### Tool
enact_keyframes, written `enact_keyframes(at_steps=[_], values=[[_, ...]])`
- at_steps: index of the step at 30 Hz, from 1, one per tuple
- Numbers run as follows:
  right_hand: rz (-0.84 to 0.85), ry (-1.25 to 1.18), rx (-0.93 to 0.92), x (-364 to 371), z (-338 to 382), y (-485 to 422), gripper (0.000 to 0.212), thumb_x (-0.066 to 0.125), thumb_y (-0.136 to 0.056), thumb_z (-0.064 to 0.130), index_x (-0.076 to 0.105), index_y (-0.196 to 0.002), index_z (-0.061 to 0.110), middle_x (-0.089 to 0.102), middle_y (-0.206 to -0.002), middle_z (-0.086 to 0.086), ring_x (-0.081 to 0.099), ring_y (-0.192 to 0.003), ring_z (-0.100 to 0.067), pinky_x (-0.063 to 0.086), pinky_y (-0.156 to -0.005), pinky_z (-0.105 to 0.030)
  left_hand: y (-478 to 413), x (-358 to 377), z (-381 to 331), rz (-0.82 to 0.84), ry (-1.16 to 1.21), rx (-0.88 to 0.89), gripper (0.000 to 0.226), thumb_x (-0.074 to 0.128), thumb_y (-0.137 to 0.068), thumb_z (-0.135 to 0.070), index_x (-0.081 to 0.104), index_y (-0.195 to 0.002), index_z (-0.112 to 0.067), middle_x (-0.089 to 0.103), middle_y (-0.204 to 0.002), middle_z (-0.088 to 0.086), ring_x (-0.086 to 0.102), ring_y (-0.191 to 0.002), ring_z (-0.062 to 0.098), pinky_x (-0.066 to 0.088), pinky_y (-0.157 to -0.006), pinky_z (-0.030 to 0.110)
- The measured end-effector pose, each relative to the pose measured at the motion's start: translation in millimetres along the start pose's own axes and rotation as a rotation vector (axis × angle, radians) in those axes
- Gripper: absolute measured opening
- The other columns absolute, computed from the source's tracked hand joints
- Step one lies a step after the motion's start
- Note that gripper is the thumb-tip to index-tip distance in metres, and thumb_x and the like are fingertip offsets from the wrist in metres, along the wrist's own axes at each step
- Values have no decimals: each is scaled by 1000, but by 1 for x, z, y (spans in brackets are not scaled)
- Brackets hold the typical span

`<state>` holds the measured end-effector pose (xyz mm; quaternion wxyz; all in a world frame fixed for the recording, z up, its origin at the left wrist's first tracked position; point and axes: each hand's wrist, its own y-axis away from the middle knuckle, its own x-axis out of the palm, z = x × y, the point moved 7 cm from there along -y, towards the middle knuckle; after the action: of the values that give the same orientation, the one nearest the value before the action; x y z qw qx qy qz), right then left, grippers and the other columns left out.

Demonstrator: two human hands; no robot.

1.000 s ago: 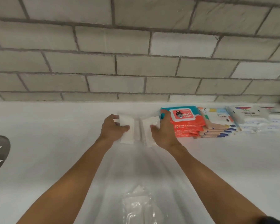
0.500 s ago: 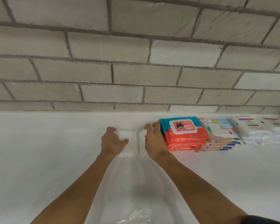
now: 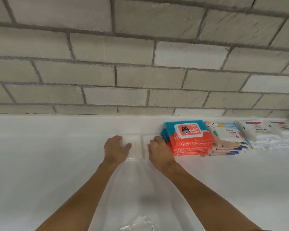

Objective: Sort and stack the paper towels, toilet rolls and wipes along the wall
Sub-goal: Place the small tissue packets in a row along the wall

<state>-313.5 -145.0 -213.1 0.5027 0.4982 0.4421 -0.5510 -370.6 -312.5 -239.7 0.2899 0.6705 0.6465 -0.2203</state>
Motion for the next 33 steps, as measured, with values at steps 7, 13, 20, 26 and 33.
enact_keyframes(at_steps=[7, 13, 20, 26, 33], values=[[14, 28, -34, -1, -1, 6, 32, 41, -104, 22, 47, -133, 10, 45, -137, -11, 41, -130, -25, 34, -114, -37, 1, 4, -1, 1, -30, 8, 61, 68, -88, -39, 52, -136, -5, 59, -134, 14, 54, -125, 30, 38, -111, 40], [-44, -57, -43, -7, -1, 9, 42, 40, -104, 24, 38, -145, 14, 32, -154, -7, 28, -143, -23, 26, -118, -34, 3, 0, 1, 1, 41, -14, 66, 70, -86, -40, 47, -139, -9, 57, -133, 14, 56, -121, 30, 43, -107, 39], [-169, -256, -78, -20, -2, 33, 37, 42, -103, 24, 49, -139, 19, 40, -149, -1, 40, -136, -18, 34, -110, -24, 29, -20, 0, -74, 101, 3, 58, 70, -87, -36, 47, -137, -15, 52, -132, 11, 52, -122, 31, 45, -105, 40], [-212, -408, -137, -32, -5, 80, 26, 55, -97, 24, 64, -120, 18, 61, -122, 1, 55, -115, -14, 41, -96, -18, 85, -30, -7, -62, 128, 61, 38, 70, -86, -35, 58, -120, -22, 54, -106, -8, 57, -108, 24, 45, -102, 42], [-98, -480, -105, -39, -1, 138, 24, 54, -96, 32, 64, -117, 25, 60, -124, 8, 56, -113, -13, 45, -102, -25, 152, -35, -16, 22, 95, 115, 39, 71, -85, -38, 59, -120, -27, 56, -111, -11, 56, -108, 18, 48, -96, 31]])
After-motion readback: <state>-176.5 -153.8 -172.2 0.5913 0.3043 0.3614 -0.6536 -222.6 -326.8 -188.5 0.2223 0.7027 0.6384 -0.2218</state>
